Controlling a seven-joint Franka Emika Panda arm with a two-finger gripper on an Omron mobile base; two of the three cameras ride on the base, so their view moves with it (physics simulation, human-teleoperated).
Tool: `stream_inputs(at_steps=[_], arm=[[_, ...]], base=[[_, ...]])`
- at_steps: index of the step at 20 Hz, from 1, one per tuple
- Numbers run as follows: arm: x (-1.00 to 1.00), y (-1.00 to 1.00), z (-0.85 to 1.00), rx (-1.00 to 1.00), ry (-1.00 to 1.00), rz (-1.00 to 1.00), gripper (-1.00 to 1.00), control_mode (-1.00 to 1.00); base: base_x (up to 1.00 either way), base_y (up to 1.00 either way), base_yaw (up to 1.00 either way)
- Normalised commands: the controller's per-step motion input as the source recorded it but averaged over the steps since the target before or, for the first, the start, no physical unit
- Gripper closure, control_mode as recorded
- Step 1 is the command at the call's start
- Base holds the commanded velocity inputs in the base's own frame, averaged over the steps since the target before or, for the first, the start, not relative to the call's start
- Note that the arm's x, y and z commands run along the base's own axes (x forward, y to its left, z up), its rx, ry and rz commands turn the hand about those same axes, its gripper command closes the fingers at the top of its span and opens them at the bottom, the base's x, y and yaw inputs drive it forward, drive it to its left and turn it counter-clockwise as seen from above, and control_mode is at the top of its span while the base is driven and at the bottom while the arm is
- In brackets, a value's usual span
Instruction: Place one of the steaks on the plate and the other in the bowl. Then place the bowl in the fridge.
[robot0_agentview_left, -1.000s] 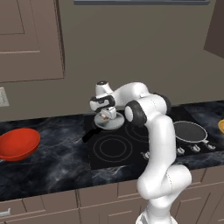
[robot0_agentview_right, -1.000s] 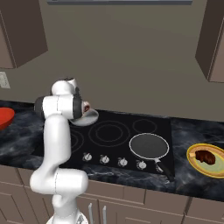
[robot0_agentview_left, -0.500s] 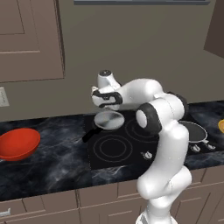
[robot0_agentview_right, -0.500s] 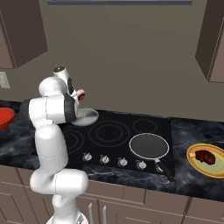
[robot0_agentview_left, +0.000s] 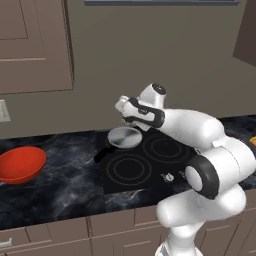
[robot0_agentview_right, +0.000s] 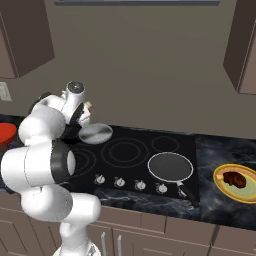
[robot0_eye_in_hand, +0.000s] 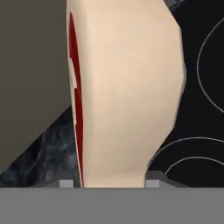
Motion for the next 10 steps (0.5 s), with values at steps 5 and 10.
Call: stream_inputs(at_steps=[5,10], arm=[[-0.86,0.08,0.37,0.11,0.01,0.43,1.0,-1.0],[-0.72,0.38,0.37,0.05,0.03,0.41,1.0,-1.0]], base=[[0.0,0.0,0.0],[0.0,0.0,0.0]])
